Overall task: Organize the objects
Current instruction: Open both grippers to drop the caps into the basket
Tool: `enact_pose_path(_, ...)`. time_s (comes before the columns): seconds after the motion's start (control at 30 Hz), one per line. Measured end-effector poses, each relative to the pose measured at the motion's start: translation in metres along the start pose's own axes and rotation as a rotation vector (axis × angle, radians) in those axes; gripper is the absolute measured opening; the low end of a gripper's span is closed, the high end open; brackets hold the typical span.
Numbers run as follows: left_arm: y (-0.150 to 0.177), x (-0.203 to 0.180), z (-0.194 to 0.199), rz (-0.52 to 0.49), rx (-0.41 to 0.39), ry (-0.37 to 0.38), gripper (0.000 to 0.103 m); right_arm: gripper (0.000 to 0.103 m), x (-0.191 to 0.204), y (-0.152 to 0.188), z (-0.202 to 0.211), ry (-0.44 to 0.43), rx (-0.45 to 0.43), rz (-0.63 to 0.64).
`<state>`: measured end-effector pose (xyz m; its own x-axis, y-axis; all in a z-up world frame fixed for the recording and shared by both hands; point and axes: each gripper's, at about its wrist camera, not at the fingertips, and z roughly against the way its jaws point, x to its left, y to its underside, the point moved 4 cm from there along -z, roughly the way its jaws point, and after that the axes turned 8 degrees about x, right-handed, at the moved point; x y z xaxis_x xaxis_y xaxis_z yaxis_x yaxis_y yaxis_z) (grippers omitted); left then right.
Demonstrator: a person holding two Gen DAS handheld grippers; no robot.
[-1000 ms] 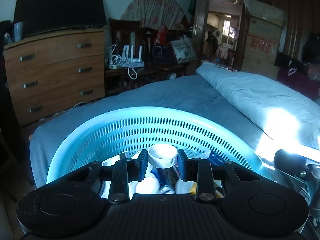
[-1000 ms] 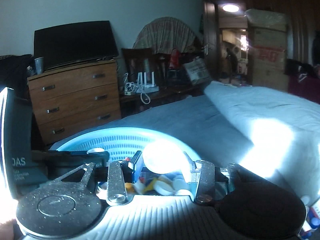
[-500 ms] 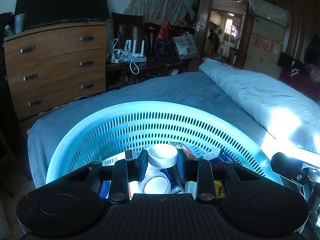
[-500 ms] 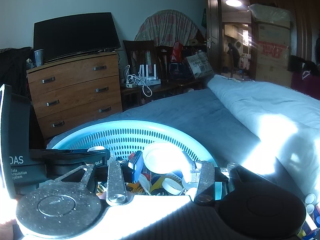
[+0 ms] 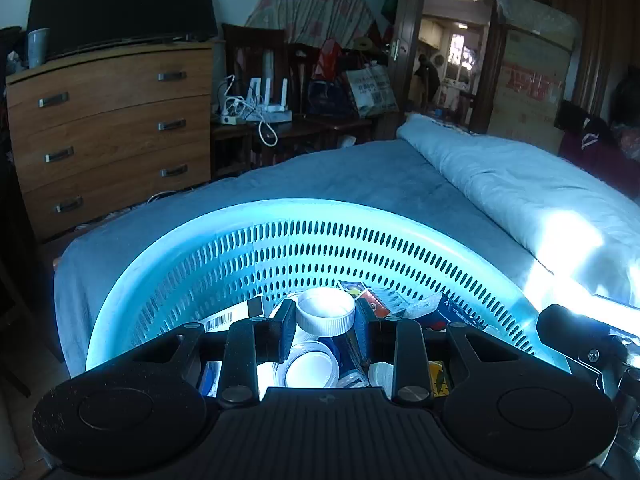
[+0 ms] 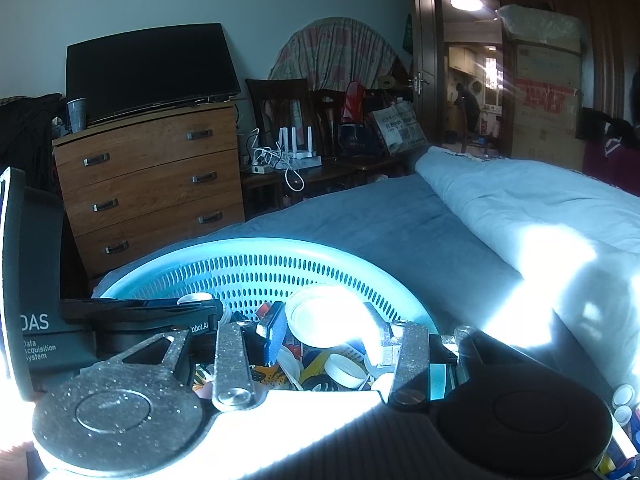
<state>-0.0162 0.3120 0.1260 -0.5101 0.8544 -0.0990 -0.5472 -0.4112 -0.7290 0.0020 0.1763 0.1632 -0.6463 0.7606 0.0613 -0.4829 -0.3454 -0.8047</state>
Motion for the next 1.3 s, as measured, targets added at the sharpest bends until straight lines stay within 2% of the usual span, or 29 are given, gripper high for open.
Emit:
enact_pose_path(1.23, 0.001, -0.003, -0.004, -0.017, 0.014, -0.021, 0.033, 0.043, 0.004, 0.003, -0.014, -0.002, 0.003, -0.013)
enact_pose_path(1.27, 0.001, -0.003, -0.003, -0.017, 0.014, -0.026, 0.034, 0.044, 0.004, 0.003, -0.014, -0.004, 0.004, -0.011)
enact_pose_path(1.3, 0.001, -0.003, -0.003, -0.018, 0.014, -0.029, 0.037, 0.05, 0.004, 0.004, -0.014, -0.006, 0.006, -0.009)
